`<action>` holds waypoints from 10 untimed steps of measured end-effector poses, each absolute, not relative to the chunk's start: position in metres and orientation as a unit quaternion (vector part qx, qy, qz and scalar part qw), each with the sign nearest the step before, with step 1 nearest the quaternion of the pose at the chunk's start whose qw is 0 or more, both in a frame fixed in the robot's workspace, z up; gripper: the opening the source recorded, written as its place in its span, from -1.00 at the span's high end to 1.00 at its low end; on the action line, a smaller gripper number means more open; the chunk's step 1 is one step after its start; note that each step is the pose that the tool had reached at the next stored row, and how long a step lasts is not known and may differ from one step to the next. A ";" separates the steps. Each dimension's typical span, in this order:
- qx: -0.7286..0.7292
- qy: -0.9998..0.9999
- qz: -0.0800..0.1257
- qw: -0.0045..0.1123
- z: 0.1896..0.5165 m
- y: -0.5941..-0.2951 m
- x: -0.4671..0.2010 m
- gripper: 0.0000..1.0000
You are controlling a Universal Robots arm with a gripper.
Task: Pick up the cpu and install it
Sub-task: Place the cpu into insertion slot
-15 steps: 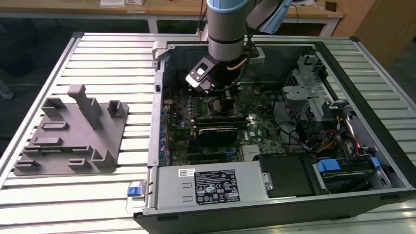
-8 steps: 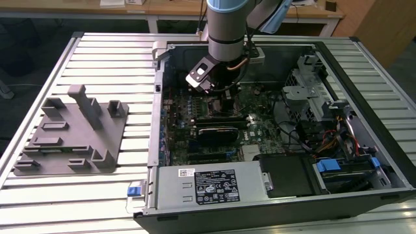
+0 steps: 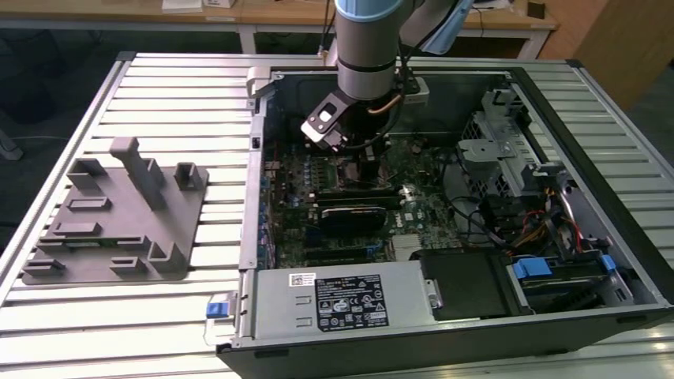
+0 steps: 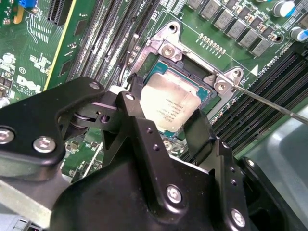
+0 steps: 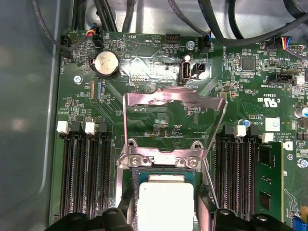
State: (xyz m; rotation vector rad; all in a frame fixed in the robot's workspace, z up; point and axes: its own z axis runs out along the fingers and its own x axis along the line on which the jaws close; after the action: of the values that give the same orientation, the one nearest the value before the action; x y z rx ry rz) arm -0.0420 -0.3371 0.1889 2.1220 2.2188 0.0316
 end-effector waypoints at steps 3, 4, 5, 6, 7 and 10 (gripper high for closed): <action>0.691 0.722 0.011 0.035 0.189 -0.337 -0.042 -0.22; 0.691 0.722 0.011 0.035 0.189 -0.337 -0.042 -0.22; 0.691 0.722 0.012 0.034 0.190 -0.337 -0.042 -0.22; 0.691 0.722 0.012 0.034 0.190 -0.337 -0.042 -0.22; 0.691 0.722 0.012 0.034 0.190 -0.337 -0.042 -0.22; 0.691 0.722 0.013 0.033 0.192 -0.337 -0.042 -0.22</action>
State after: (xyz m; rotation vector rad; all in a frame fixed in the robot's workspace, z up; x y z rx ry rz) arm -0.0421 -0.3372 0.1923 2.1258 2.2222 0.0397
